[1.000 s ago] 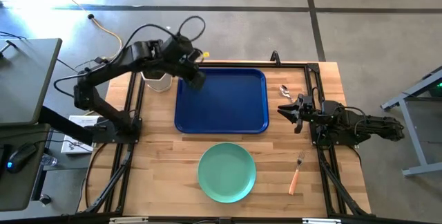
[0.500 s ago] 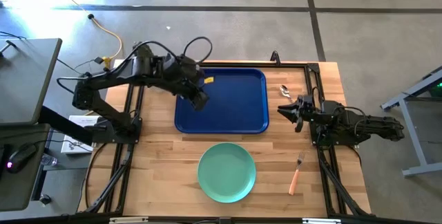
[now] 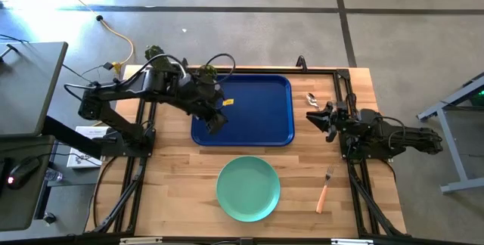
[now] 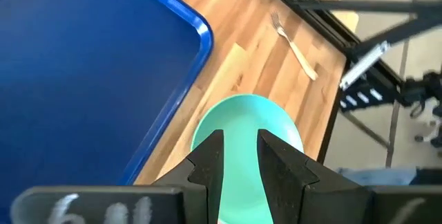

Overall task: Pick and place plate/cup/fork/spoon on tray
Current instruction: Put the light blue plate on the blue tray

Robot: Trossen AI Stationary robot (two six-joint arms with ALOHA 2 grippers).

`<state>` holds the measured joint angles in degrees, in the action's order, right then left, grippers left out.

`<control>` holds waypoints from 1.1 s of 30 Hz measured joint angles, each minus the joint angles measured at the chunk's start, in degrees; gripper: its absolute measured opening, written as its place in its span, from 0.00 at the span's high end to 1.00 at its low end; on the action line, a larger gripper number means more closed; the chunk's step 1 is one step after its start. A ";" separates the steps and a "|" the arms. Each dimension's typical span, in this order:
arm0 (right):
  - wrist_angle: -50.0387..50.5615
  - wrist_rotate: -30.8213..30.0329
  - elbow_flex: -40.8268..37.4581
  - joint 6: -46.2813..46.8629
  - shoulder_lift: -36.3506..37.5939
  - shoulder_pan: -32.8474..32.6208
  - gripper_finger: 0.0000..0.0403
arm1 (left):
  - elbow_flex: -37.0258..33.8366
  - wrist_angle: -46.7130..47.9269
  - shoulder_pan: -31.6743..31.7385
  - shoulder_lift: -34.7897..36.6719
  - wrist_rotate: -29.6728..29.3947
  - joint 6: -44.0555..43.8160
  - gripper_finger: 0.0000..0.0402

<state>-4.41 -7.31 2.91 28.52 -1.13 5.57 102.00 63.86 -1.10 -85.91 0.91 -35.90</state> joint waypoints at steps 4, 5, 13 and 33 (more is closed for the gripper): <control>-3.44 0.04 0.01 2.89 0.00 0.00 0.79 | 0.00 0.00 -1.18 0.00 0.02 0.01 0.76; -4.74 0.07 0.01 3.68 0.00 0.01 0.79 | 0.00 0.00 -1.44 0.00 -0.14 0.01 0.75; -19.34 2.96 0.01 7.37 0.00 0.01 0.69 | 0.00 0.00 -1.97 0.00 -1.49 4.21 0.70; 8.24 9.77 26.66 12.96 -26.15 -0.01 0.62 | 0.00 7.56 1.31 0.00 -9.20 10.86 0.71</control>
<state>3.83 2.46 29.57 41.48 -27.28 5.56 102.00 71.42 0.20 -85.91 -8.29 -25.04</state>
